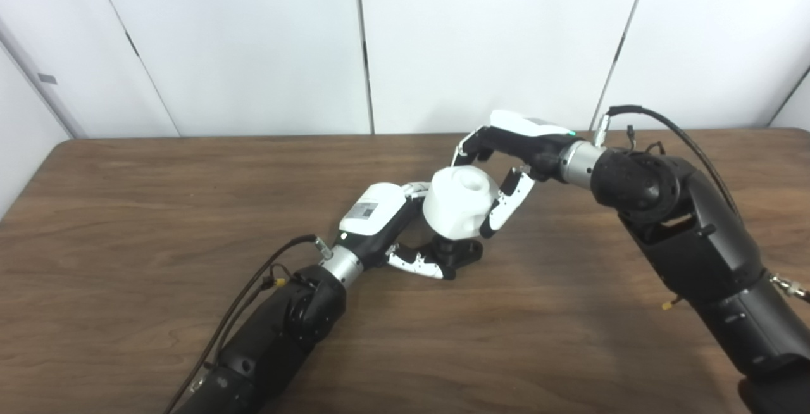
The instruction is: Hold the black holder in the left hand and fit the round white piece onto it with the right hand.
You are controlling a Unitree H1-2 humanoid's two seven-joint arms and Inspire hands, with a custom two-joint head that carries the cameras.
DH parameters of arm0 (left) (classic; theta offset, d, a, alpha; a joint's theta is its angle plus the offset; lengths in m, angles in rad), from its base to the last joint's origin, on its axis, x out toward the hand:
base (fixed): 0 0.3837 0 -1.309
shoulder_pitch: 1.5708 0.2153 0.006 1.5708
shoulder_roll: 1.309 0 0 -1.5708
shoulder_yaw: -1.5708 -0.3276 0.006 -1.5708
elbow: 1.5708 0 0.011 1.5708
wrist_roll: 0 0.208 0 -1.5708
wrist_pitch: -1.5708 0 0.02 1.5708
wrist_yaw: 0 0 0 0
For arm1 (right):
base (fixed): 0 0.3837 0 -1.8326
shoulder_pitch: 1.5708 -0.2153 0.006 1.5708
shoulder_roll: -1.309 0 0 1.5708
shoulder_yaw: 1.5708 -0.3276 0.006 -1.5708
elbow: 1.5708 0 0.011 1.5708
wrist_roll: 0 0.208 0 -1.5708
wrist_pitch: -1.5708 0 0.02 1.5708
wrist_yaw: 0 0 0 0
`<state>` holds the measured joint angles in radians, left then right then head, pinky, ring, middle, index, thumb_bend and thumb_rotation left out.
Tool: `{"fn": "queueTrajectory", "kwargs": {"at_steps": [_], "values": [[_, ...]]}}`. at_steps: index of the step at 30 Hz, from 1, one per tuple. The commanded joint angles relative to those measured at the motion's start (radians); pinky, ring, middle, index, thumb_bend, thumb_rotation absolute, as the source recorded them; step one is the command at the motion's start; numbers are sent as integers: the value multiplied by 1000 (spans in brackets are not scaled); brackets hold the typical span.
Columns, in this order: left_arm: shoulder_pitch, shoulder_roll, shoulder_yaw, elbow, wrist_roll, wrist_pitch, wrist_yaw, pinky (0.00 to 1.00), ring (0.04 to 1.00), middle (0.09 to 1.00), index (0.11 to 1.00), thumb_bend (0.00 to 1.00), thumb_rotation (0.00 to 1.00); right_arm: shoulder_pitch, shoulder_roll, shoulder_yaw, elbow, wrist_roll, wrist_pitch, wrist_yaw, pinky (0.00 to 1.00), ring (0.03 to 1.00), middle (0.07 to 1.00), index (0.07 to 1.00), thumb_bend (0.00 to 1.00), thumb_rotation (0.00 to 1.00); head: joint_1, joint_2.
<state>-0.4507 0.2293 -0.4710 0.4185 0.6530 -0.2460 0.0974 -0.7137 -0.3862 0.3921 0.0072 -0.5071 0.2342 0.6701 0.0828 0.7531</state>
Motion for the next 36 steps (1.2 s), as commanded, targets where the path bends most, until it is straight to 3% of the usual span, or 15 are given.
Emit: {"fn": "queueTrajectory", "kwargs": {"at_steps": [1,23,36], "values": [[40,24,-3,52,9,98,-96,708,872,872,693,1000,276,-44,3,-9,-15,-2,-34,-34,719,773,745,480,521,127,0,0],[47,14,21,50,15,114,-87,697,872,886,724,1000,326,-23,26,19,43,-6,-45,-42,794,813,761,481,521,128,9,7],[41,12,20,67,20,103,-94,708,877,878,706,1000,324,-47,18,0,4,9,-53,-41,744,788,739,480,520,127,5,3]]}}
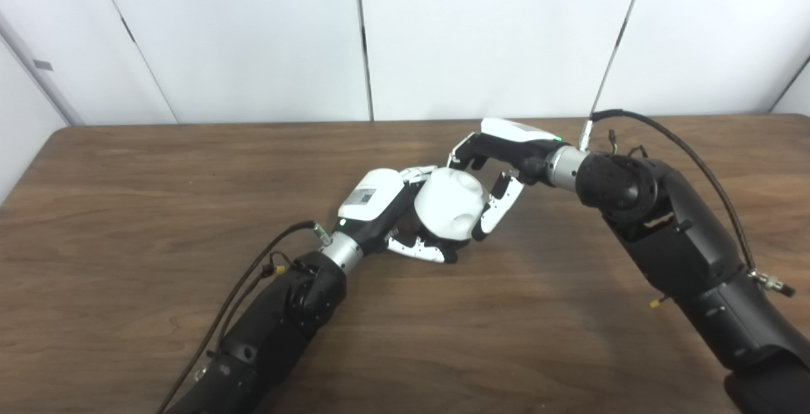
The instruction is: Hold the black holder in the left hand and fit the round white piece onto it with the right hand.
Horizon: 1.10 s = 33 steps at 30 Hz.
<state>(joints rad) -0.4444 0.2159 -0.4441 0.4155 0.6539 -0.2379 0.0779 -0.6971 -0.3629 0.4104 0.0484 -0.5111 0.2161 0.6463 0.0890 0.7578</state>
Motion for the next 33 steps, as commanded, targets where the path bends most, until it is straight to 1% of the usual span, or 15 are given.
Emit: {"fn": "queueTrajectory", "kwargs": {"at_steps": [1,5,7,11,12,13,14,15,17,18,20,24,27,31,33], "values": [[33,25,-8,75,20,91,-72,709,876,877,704,1000,320,-68,-7,-20,-45,13,-34,-16,738,785,739,480,521,128,-1,-1],[31,28,-12,74,24,96,-79,701,877,876,697,1000,294,-77,-11,-28,-72,11,-19,-12,733,767,732,480,520,126,-1,-3],[29,30,-13,82,29,83,-66,687,868,865,672,1000,227,-80,-14,-31,-77,13,-13,-11,750,776,732,480,520,126,-3,-5],[26,45,-13,84,32,75,-64,673,866,850,560,930,116,-83,-16,-36,-82,16,-5,-6,760,783,729,480,519,125,-3,-8],[25,49,-12,85,33,76,-65,681,873,853,524,731,91,-83,-17,-37,-81,16,-5,-7,751,779,728,480,519,125,-3,-8],[23,53,-11,89,32,74,-64,692,876,855,502,608,75,-83,-18,-38,-81,14,-6,-7,745,776,728,480,519,124,-2,-8],[21,58,-10,94,33,73,-63,698,876,857,494,566,70,-83,-18,-39,-78,14,-7,-8,744,776,727,480,519,124,0,-10],[20,62,-9,97,33,71,-61,702,875,859,490,544,68,-84,-18,-40,-77,13,-8,-9,751,779,726,480,519,124,0,-10],[17,73,-7,98,33,68,-61,704,873,861,488,526,69,-85,-18,-40,-75,7,-6,-11,777,788,726,480,519,125,-3,-11],[17,76,-7,98,33,67,-60,700,869,861,488,524,69,-86,-18,-40,-75,5,-6,-12,830,797,727,480,519,125,-3,-11],[16,83,-4,100,33,61,-52,687,863,860,488,523,70,-90,-19,-39,-74,-1,0,-11,885,815,730,480,519,125,-3,-13],[15,89,-1,98,32,66,-51,674,860,858,487,522,71,-92,-17,-42,-76,-4,7,-8,888,842,737,480,519,125,-3,-13],[16,92,0,87,37,82,-57,673,862,860,488,522,72,-91,-16,-47,-79,1,4,-7,914,854,740,480,519,125,-6,-13],[19,91,11,95,39,64,-22,660,845,844,486,523,69,-92,-16,-50,-78,-1,16,-2,953,892,747,480,519,125,-4,-14],[20,92,16,93,39,67,-15,657,835,838,486,523,69,-93,-16,-51,-74,-1,10,-6,961,897,747,480,519,125,-3,-16]]}}
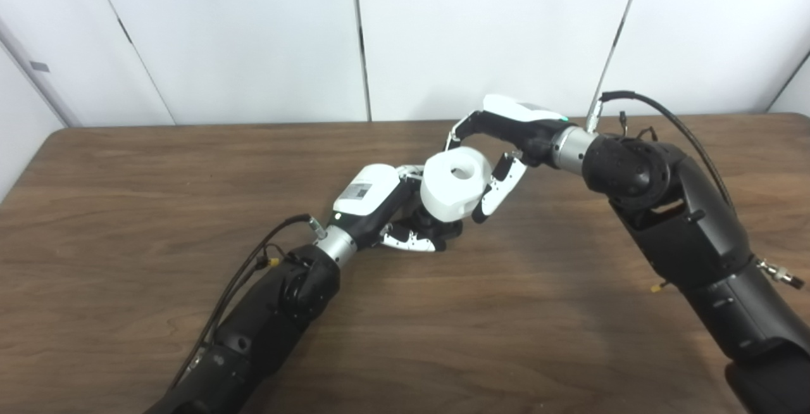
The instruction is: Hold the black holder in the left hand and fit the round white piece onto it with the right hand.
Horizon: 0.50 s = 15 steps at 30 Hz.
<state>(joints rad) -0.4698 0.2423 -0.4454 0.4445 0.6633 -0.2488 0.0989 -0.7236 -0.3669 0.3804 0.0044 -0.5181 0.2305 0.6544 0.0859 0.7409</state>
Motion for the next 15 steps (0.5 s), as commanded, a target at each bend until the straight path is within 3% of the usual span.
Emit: {"fn": "queueTrajectory", "kwargs": {"at_steps": [1,10,15], "values": [[46,67,20,60,27,81,-36,659,836,839,487,522,70,-66,-12,-21,-28,6,-8,-16,956,893,745,480,519,125,2,0],[55,91,47,15,34,110,-52,645,833,844,491,521,75,-69,-7,-31,-18,13,-21,-27,890,835,738,480,519,125,5,0],[69,121,46,-34,75,162,-85,647,833,840,489,521,78,-72,-6,-44,-28,10,6,-27,875,812,754,480,520,126,8,5]]}}
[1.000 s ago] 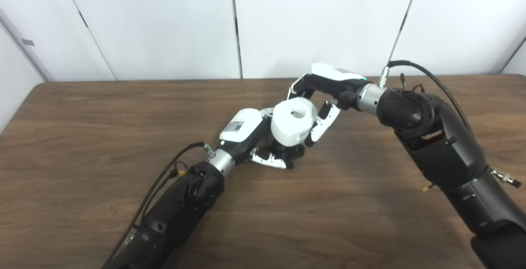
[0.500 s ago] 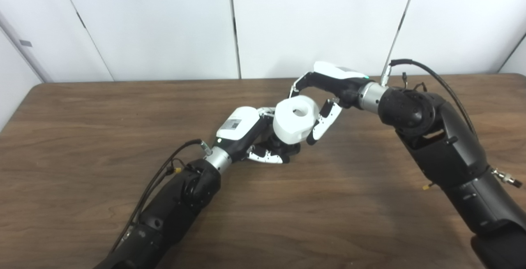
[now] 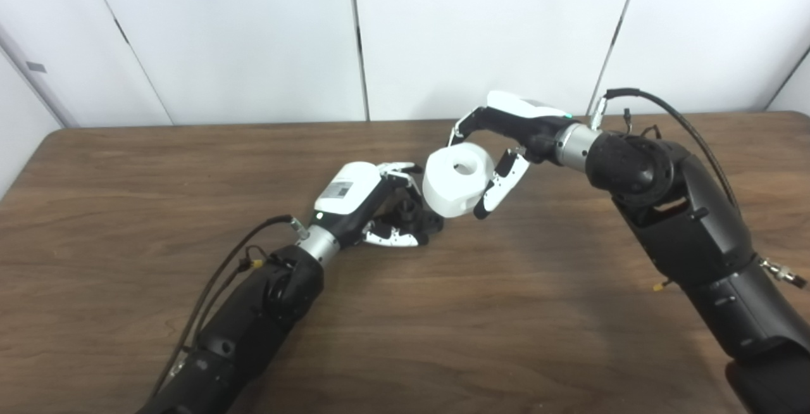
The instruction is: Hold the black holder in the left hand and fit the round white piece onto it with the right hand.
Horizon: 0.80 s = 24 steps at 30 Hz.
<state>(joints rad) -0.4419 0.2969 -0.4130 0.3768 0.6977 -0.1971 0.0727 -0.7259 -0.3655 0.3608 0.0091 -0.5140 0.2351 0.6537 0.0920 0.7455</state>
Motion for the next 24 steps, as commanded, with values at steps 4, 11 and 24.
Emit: {"fn": "queueTrajectory", "kwargs": {"at_steps": [4,11,24], "values": [[55,84,12,6,37,111,-82,653,837,842,484,523,75,-75,-7,-48,-41,11,12,-37,743,774,745,480,519,125,-3,2],[60,80,-2,-18,37,96,-92,680,849,847,480,523,72,-91,-17,-90,-52,35,18,-50,720,765,743,479,518,124,-11,3],[64,64,-45,-18,28,24,-103,666,834,841,479,524,71,-89,-33,-111,-68,37,13,-71,712,756,735,481,518,123,-23,6]]}}
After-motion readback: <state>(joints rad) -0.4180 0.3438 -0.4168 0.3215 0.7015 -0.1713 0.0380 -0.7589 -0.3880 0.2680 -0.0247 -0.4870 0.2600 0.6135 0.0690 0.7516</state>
